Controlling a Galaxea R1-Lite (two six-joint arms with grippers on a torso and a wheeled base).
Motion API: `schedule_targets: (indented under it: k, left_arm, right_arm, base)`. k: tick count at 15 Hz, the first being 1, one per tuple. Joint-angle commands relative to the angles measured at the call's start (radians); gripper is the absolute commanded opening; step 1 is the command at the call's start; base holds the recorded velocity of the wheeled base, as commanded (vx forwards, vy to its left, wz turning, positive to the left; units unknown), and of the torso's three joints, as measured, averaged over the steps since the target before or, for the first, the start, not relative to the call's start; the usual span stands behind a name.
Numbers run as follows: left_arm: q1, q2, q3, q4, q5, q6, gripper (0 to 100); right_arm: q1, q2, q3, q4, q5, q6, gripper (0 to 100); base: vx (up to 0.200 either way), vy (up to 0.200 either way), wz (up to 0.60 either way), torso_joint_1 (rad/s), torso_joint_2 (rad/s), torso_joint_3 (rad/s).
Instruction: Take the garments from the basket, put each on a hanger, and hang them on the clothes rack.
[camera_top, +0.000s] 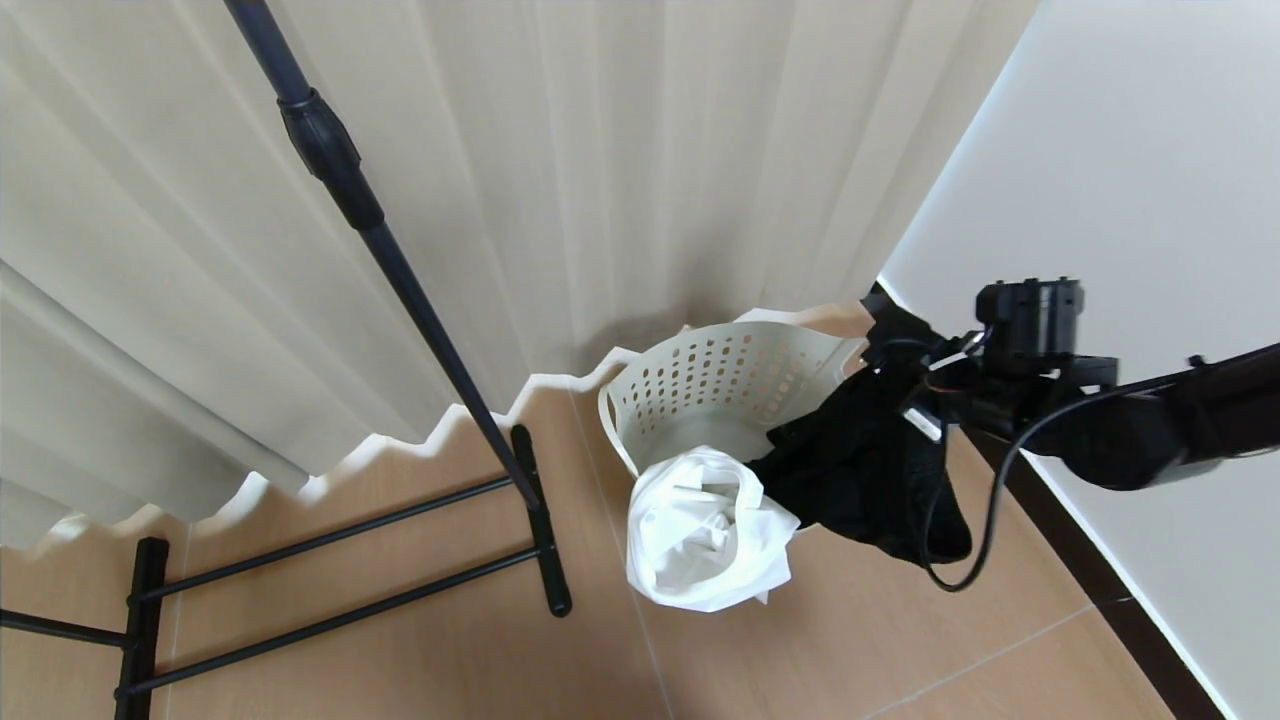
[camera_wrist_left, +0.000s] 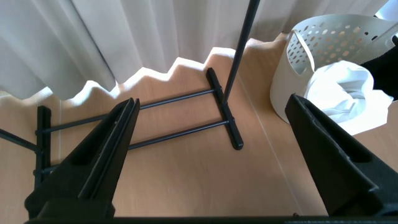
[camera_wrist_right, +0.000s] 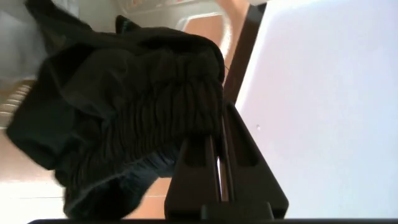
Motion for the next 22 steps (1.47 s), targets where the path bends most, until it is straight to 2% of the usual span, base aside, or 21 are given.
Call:
schedule_targets:
  k: [1,3,5,7,10,22]
  left_arm:
    - [0.000,0.000,0.000,-0.001,0.000,-0.001,100]
    - [0.000,0.000,0.000,-0.001,0.000,-0.001,100]
    - [0.000,0.000,0.000,-0.001,0.000,-0.001,100]
    - [0.000,0.000,0.000,-0.001,0.000,-0.001,100]
    - [0.000,0.000,0.000,-0.001,0.000,-0.001,100]
    - [0.000,0.000,0.000,0.000,-0.004,0.004,100]
  right_arm:
    - [0.007,-0.365,0.216,0.010,-0.001,0.143,0]
    - [0.067,-0.561,0.328,0.013,-0.001,0.295,0]
    - [0.151,-0.722,0.400,0.052,0.000,0.395,0]
    - [0.195,-0.816,0.428,0.092,0.009,0.424,0]
    - [0.194,-0.873,0.460,0.093,0.012,0.467,0]
    - [0.191,-0.859,0.470,0.095,0.026,0.476,0]
  base:
    - [0.000,0.000,0.00,0.000,0.00,0.000]
    - [0.000,0.000,0.00,0.000,0.00,0.000]
    - [0.000,0.000,0.00,0.000,0.00,0.000]
    - [0.000,0.000,0.00,0.000,0.00,0.000]
    - [0.000,0.000,0.00,0.000,0.00,0.000]
    - [0.000,0.000,0.00,0.000,0.00,0.000]
